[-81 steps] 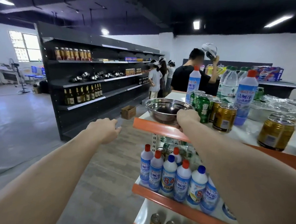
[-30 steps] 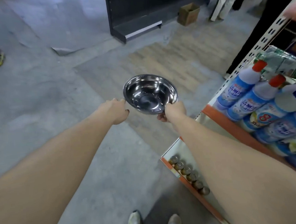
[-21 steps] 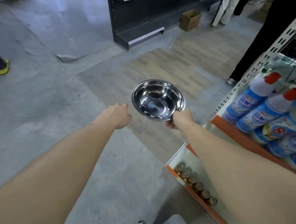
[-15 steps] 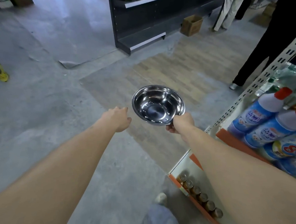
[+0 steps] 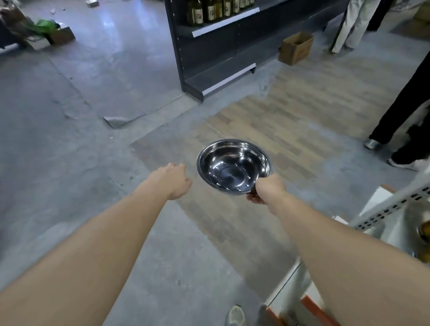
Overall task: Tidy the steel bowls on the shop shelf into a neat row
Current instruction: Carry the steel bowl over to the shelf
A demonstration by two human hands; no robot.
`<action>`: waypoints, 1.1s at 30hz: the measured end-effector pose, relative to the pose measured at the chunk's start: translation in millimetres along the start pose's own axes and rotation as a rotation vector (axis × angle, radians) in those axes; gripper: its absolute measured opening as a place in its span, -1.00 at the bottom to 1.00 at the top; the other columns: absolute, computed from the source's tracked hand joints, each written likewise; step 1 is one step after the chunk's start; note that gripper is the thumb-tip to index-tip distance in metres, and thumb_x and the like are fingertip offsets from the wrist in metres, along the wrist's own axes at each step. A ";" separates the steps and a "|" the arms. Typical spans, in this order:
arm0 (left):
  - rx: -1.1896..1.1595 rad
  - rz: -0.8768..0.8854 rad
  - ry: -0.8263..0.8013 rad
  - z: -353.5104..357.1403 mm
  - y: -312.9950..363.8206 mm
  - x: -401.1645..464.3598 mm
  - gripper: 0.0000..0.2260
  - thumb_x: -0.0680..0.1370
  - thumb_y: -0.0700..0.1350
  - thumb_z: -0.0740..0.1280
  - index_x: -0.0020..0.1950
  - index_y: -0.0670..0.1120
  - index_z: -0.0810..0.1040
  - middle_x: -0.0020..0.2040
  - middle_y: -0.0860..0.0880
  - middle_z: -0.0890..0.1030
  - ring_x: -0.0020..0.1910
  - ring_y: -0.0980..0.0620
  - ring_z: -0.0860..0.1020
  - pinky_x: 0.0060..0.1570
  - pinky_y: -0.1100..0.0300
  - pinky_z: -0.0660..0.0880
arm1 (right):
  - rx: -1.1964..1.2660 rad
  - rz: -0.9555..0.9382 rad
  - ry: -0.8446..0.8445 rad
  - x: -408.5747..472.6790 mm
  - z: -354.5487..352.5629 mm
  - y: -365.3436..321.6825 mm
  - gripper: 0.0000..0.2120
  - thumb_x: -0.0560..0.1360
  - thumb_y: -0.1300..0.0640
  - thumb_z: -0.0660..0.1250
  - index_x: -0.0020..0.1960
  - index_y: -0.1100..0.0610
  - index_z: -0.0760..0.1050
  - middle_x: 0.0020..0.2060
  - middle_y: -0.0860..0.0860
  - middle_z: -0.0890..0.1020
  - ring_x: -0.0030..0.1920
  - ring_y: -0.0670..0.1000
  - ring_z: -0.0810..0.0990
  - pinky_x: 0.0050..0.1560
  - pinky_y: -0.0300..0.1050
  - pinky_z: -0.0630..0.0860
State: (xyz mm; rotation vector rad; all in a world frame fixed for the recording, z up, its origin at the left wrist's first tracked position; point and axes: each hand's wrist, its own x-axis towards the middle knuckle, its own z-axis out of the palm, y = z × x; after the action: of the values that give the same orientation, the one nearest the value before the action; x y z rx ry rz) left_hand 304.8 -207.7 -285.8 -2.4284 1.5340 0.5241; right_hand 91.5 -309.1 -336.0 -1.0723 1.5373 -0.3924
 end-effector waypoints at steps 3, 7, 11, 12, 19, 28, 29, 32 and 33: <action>0.010 0.018 -0.010 -17.1 7.3 32.2 -0.51 0.64 0.09 0.10 0.53 -0.08 0.22 0.45 -0.18 0.35 0.38 -0.24 0.39 0.33 -0.10 0.38 | -0.016 -0.007 0.004 28.0 2.3 -26.3 -0.65 0.49 0.42 0.12 0.21 0.34 0.51 -0.28 0.22 0.65 -0.49 0.08 0.60 -0.56 -0.18 0.51; 0.015 0.016 -0.019 -40.4 4.5 82.8 -0.50 0.64 0.10 0.10 0.54 -0.06 0.21 0.46 -0.18 0.33 0.38 -0.25 0.39 0.31 -0.11 0.38 | -0.007 -0.021 0.002 72.0 11.8 -62.3 -0.64 0.47 0.41 0.10 0.19 0.32 0.53 -0.32 0.20 0.64 -0.49 0.08 0.61 -0.53 -0.17 0.51; 0.021 0.008 -0.027 -61.2 -7.9 149.0 -0.50 0.63 0.10 0.11 0.54 -0.06 0.21 0.46 -0.18 0.34 0.38 -0.25 0.39 0.32 -0.11 0.38 | -0.006 -0.025 0.008 120.8 26.3 -97.6 -0.63 0.46 0.40 0.08 0.17 0.32 0.53 -0.40 0.15 0.62 -0.56 0.03 0.61 -0.56 -0.21 0.49; 0.021 0.008 -0.031 -66.4 -11.7 167.7 -0.49 0.63 0.10 0.10 0.54 -0.05 0.21 0.47 -0.17 0.34 0.38 -0.25 0.39 0.32 -0.12 0.38 | -0.006 -0.024 0.015 133.6 30.0 -107.4 -0.64 0.47 0.40 0.08 0.17 0.32 0.52 -0.40 0.16 0.63 -0.57 0.02 0.61 -0.56 -0.21 0.49; 0.022 0.058 -0.030 -123.0 -34.3 319.4 -0.49 0.63 0.10 0.12 0.55 -0.04 0.20 0.46 -0.18 0.35 0.40 -0.24 0.39 0.33 -0.09 0.38 | 0.009 -0.015 0.072 233.4 58.9 -204.0 -0.61 0.47 0.40 0.06 0.24 0.34 0.45 -0.25 0.23 0.66 -0.59 0.01 0.60 -0.60 -0.23 0.49; 0.045 0.133 -0.027 -209.4 -28.2 475.7 -0.51 0.63 0.11 0.11 0.52 -0.06 0.24 0.44 -0.17 0.37 0.37 -0.23 0.42 0.31 -0.12 0.40 | 0.033 -0.065 0.128 335.6 66.2 -326.9 -0.66 0.42 0.38 0.07 0.08 0.32 0.53 -0.45 0.15 0.61 -0.59 0.01 0.58 -0.59 -0.24 0.47; 0.044 0.140 -0.022 -217.4 -24.3 492.0 -0.51 0.63 0.11 0.11 0.52 -0.06 0.24 0.44 -0.17 0.36 0.37 -0.23 0.42 0.31 -0.12 0.40 | 0.036 -0.067 0.131 348.8 64.5 -338.5 -0.64 0.41 0.38 0.06 0.10 0.32 0.52 -0.47 0.14 0.61 -0.59 0.01 0.58 -0.58 -0.23 0.48; 0.044 0.158 -0.025 -238.8 -8.3 543.0 -0.49 0.63 0.11 0.12 0.54 -0.06 0.21 0.46 -0.16 0.35 0.38 -0.23 0.41 0.31 -0.10 0.39 | 0.037 -0.067 0.140 392.2 55.9 -370.6 -0.61 0.41 0.37 0.07 0.16 0.32 0.50 -0.45 0.15 0.62 -0.57 0.03 0.58 -0.54 -0.21 0.52; 0.049 0.160 -0.023 -244.5 -1.7 562.2 -0.49 0.63 0.11 0.12 0.54 -0.06 0.21 0.45 -0.16 0.35 0.38 -0.23 0.41 0.31 -0.09 0.40 | 0.033 -0.068 0.138 408.3 51.7 -380.8 -0.61 0.41 0.37 0.07 0.17 0.33 0.50 -0.44 0.15 0.63 -0.57 0.02 0.58 -0.54 -0.21 0.52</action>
State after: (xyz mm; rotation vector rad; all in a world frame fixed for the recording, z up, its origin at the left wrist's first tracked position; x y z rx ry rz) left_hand 570.0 -760.4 -293.6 -2.2684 1.7203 0.5349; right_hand 327.4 -817.1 -312.0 -1.0925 1.6127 -0.5467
